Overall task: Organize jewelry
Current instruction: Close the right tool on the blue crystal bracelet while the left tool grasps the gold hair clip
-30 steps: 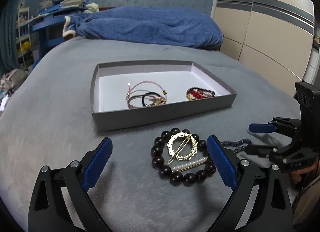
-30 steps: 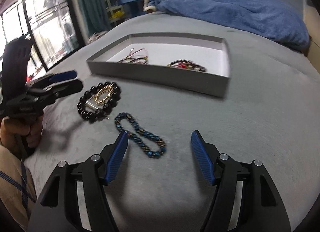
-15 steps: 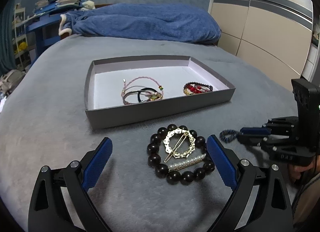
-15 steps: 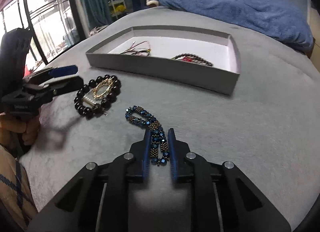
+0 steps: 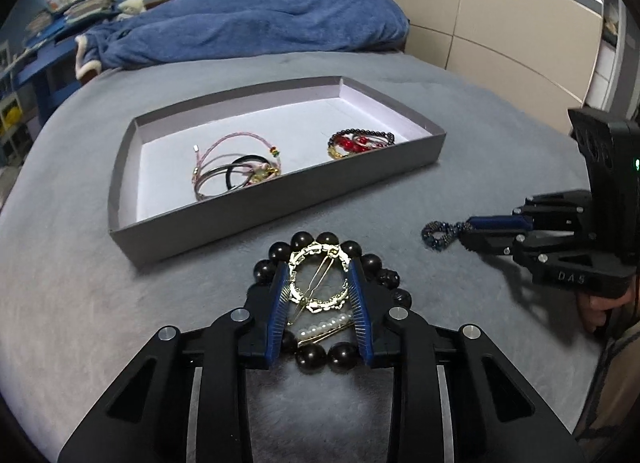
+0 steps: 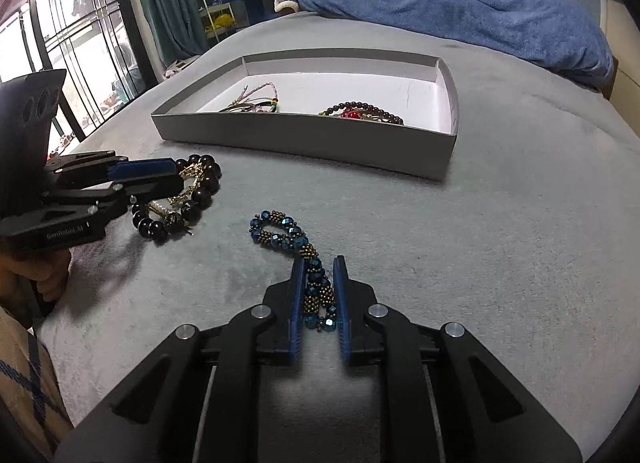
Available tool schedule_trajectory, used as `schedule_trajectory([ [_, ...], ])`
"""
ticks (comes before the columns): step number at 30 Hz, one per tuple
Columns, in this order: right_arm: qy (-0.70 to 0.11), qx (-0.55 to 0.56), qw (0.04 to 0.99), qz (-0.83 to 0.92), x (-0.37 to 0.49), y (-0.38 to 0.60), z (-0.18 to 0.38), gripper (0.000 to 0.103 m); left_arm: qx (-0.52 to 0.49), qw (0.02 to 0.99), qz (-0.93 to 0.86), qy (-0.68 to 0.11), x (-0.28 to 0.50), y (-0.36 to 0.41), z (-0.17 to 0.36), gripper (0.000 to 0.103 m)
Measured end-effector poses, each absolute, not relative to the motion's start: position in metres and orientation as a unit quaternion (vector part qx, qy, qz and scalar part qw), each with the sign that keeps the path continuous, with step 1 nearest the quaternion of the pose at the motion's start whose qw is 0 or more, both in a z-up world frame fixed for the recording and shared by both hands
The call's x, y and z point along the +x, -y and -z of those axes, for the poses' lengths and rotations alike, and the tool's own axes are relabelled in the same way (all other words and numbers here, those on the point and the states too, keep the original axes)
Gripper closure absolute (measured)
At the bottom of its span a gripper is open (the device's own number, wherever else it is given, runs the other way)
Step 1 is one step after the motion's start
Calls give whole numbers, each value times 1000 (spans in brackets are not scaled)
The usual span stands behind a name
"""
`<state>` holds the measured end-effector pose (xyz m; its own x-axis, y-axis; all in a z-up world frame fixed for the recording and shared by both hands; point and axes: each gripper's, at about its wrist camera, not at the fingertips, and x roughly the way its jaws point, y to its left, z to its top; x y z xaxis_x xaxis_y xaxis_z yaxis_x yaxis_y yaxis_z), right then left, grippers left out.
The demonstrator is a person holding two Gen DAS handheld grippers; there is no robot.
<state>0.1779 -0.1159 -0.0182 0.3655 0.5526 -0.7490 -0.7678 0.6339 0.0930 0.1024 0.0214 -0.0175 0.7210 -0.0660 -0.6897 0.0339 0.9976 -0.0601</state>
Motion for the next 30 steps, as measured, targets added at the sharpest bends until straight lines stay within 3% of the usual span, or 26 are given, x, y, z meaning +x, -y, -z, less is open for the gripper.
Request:
schedule_trajectory([
  [11,-392,-137,815,-405,179,116,18,89,18,919,15,-393,113,-12,23,72],
  [13,-392,-137,815,-405,180,116,18,89,24,920,5,-392,112,-12,23,84],
  [14,-392,-137,814,-406,179,116,18,89,22,920,3,-390,112,-13,22,86],
  [30,-394,-133,813,-407,179,116,18,89,68,926,16,-371,109,1,16,88],
])
